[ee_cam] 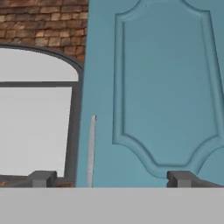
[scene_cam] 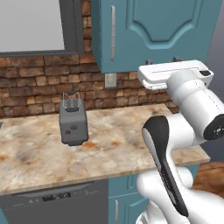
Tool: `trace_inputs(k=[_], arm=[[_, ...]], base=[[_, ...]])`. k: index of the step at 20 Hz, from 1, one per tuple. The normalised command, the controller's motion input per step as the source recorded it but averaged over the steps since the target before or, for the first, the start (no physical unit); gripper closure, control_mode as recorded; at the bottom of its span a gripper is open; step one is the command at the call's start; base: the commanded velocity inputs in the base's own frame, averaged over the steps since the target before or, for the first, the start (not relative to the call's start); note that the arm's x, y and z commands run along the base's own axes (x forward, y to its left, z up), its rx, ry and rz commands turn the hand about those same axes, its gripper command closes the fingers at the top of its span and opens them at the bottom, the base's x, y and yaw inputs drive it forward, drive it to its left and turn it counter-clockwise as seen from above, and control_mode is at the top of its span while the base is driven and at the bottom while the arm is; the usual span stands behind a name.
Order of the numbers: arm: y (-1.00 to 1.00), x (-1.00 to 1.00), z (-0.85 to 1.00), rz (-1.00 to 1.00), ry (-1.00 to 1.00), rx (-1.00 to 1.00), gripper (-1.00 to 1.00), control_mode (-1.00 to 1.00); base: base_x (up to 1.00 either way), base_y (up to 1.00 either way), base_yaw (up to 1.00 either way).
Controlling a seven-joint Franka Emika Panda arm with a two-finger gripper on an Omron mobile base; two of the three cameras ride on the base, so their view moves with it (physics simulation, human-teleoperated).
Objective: Get the candle and the liquor from the cabinet and move them to the dining counter.
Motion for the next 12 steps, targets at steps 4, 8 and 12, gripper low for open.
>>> trace_inputs(k=[4, 8, 12], arm=[[0.11, 0.55, 0.04, 0.00, 0.05, 0.00, -1.00, -1.00], [0.18, 0.46, 0.00, 0.00, 0.01, 0.00, -1.00, -1.00], [0.23, 0.27, 0.00, 0.00, 0.00, 0.00, -1.00, -1.00]], base=[[0.00, 0.00, 0.00], [0.00, 0.00, 0.00], [0.00, 0.00, 0.00]])
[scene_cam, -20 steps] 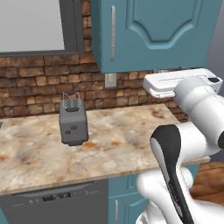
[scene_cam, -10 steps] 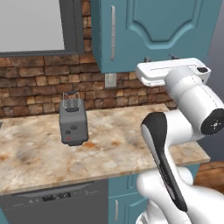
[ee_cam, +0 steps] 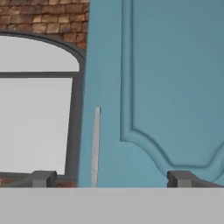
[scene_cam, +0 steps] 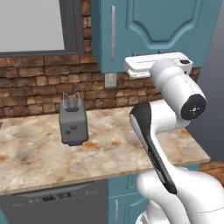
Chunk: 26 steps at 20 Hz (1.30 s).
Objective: Get the candle and the liquor from the cabinet and move them to the dining counter.
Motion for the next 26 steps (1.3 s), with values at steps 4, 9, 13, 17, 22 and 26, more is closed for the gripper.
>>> trace_inputs(k=[4, 9, 13, 17, 22, 26], arm=[[0.14, 0.17, 0.00, 0.00, 0.00, 0.00, -1.00, -1.00], [0.15, 0.26, 0.00, 0.00, 0.00, 0.00, -1.00, -1.00], [0.14, 0.45, 0.00, 0.00, 0.00, 0.00, -1.00, -1.00], [0.08, 0.52, 0.00, 0.01, 0.00, 0.00, -1.00, -1.00], [0.01, 0.49, -0.02, 0.01, 0.00, 0.00, -1.00, -1.00], [0.04, 0.48, -0.09, 0.01, 0.00, 0.00, -1.00, -1.00]], base=[[0.00, 0.00, 0.00], [0.00, 0.00, 0.00], [0.00, 0.00, 0.00], [0.00, 0.00, 0.00], [0.00, 0.00, 0.00], [0.00, 0.00, 0.00]])
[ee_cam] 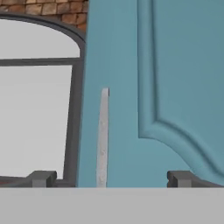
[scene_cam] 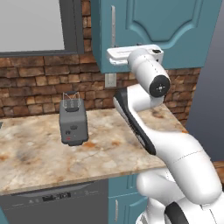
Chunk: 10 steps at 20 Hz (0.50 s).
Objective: Get the candle and the liquor from the cabinet and move them to the dining counter.
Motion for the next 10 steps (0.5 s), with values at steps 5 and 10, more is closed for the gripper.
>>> trace_inputs(k=[5, 10], arm=[[0.01, 0.46, -0.02, 0.00, 0.00, 0.00, -1.00, -1.00], [0.10, 0.41, 0.00, 0.00, 0.00, 0.00, -1.00, -1.00]], base=[[0.00, 0.00, 0.00], [0.00, 0.00, 0.00]])
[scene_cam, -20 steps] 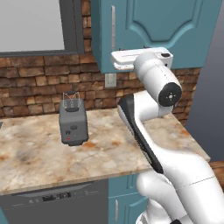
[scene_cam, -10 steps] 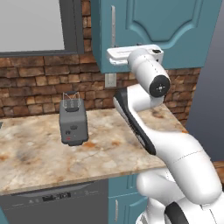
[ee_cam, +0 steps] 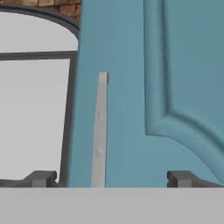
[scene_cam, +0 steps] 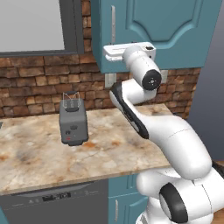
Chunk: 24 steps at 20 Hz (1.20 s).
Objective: Get the candle and the liquor from the cabinet and move them to the dining counter.
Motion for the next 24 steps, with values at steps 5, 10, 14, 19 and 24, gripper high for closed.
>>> trace_inputs(k=[5, 10, 14, 19, 24], arm=[[0.09, 0.28, 0.00, 0.02, 0.00, 0.00, -1.00, -1.00], [0.09, 0.26, 0.00, 0.03, 0.00, 0.00, -1.00, -1.00], [0.10, 0.27, 0.00, 0.02, 0.00, 0.00, -1.00, -1.00], [0.06, 0.29, 0.00, 0.03, 0.00, 0.00, -1.00, -1.00], [0.02, 0.34, 0.00, 0.03, 0.00, 0.00, -1.00, -1.00]], base=[[0.00, 0.00, 0.00], [0.00, 0.00, 0.00], [0.00, 0.00, 0.00], [0.00, 0.00, 0.00], [0.00, 0.00, 0.00]])
